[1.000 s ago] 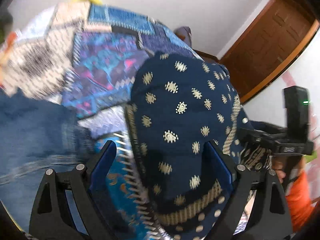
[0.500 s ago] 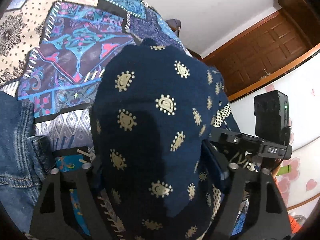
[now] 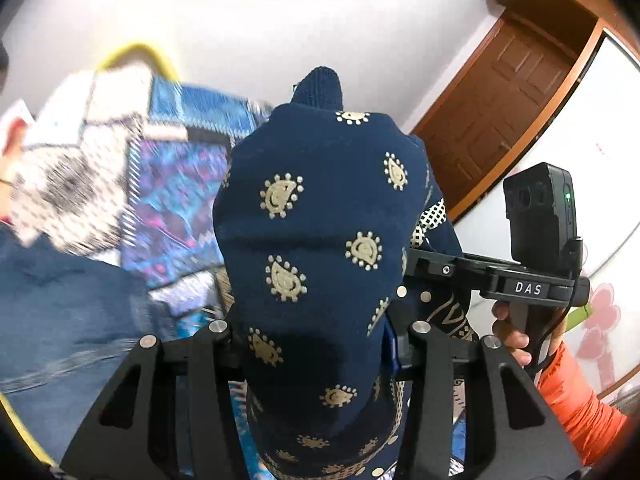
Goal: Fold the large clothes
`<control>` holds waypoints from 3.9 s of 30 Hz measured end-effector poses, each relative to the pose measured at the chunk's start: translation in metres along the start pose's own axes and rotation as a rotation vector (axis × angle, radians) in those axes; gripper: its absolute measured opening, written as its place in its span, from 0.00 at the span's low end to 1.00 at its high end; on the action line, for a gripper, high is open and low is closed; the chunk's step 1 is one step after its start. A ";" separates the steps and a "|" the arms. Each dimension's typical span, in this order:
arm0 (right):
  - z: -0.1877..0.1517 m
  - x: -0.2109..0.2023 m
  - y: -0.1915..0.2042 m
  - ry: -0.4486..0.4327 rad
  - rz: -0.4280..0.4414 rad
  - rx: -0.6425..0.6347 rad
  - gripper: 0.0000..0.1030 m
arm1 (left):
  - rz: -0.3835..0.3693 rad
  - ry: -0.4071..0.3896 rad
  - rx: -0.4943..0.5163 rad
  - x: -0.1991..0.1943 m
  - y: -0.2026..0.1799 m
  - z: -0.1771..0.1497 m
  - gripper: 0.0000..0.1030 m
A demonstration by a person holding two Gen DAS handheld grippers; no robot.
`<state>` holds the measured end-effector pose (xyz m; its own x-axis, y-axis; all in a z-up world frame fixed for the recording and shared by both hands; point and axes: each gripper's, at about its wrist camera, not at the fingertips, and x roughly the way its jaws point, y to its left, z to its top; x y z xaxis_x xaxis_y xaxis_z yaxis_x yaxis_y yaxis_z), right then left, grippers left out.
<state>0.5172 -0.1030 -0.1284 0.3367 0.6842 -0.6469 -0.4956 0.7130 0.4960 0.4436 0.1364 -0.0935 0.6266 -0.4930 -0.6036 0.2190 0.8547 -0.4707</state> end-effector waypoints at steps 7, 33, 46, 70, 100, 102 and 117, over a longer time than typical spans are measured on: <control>0.014 -0.005 0.100 -0.065 0.044 -0.092 0.34 | 0.079 -0.083 0.018 -0.085 0.024 0.005 0.45; -0.015 0.283 0.135 0.293 0.079 -0.074 0.47 | 0.122 0.061 -0.368 -0.050 0.285 -0.079 0.55; -0.045 0.192 0.193 0.071 -0.123 -0.417 0.79 | 0.492 0.029 -0.028 -0.084 0.194 -0.109 0.70; -0.126 0.034 0.190 -0.039 -0.199 -0.376 0.79 | 0.583 -0.172 -0.047 -0.187 0.065 -0.174 0.80; -0.267 -0.217 0.339 -0.687 -0.128 -0.483 0.98 | 0.666 -0.798 0.210 -0.348 -0.159 -0.248 0.96; -0.270 -0.216 0.340 -0.692 -0.144 -0.491 1.00 | 0.658 -0.793 0.204 -0.346 -0.156 -0.249 0.97; -0.266 -0.205 0.332 -0.672 -0.193 -0.457 1.00 | 0.683 -0.762 0.219 -0.330 -0.150 -0.249 0.98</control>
<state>0.0705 -0.0477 0.0151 0.7828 0.6060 -0.1415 -0.6079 0.7933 0.0345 0.0179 0.1305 0.0164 0.9571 0.2737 -0.0956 -0.2758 0.9612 -0.0094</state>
